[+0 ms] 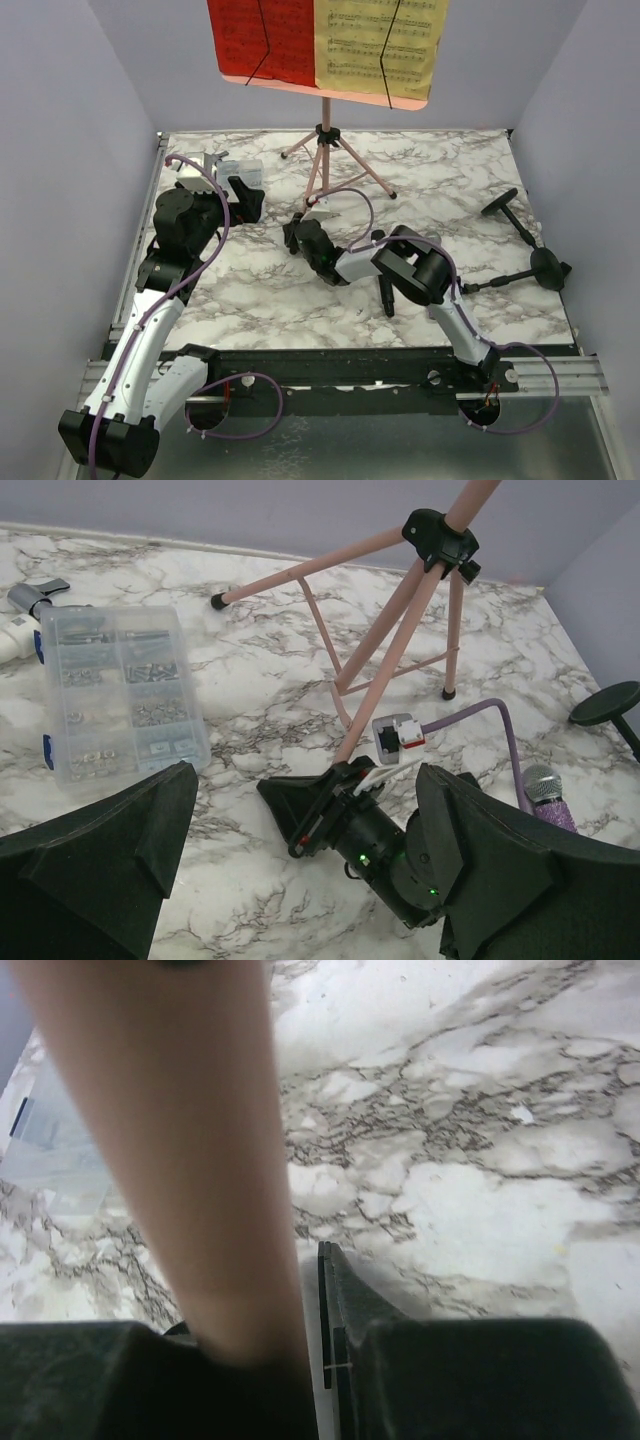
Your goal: Set up the instrument practice props
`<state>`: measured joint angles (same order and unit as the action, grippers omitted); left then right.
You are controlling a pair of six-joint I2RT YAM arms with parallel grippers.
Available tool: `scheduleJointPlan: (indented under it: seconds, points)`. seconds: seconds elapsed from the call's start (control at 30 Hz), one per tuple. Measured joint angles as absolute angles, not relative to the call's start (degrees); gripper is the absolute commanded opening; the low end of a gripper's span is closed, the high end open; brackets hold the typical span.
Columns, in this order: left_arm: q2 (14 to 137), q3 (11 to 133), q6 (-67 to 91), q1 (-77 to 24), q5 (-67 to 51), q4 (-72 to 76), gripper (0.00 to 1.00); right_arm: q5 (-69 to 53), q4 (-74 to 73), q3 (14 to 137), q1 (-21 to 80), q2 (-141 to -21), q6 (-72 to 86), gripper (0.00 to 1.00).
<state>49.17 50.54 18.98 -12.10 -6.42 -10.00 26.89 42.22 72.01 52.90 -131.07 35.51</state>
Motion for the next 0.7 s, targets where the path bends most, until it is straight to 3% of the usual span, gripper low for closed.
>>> scheduleJointPlan:
  seconds: [0.2,0.3,0.4,0.57,0.7]
  points:
    - [49.2,50.5,18.9,-12.3,-6.3,-10.0,0.99,27.6,40.5,80.0,52.8,-135.7,35.5,0.33]
    - [49.2,50.5,18.8,-12.5,-6.0,-10.0,0.99,27.3,40.2,80.6,52.8,-135.9,34.6,0.46]
    - [49.2,50.5,18.7,-12.5,-5.9,-10.0,0.99,26.0,40.6,80.2,52.8,-135.3,32.1,0.67]
    - [49.2,50.5,18.7,-12.5,-5.9,-10.0,0.99,23.0,38.4,72.9,52.8,-127.5,26.7,0.84]
    - [49.2,50.5,18.7,-12.5,-6.0,-10.0,0.99,19.0,36.5,64.8,52.5,-116.6,22.9,0.89]
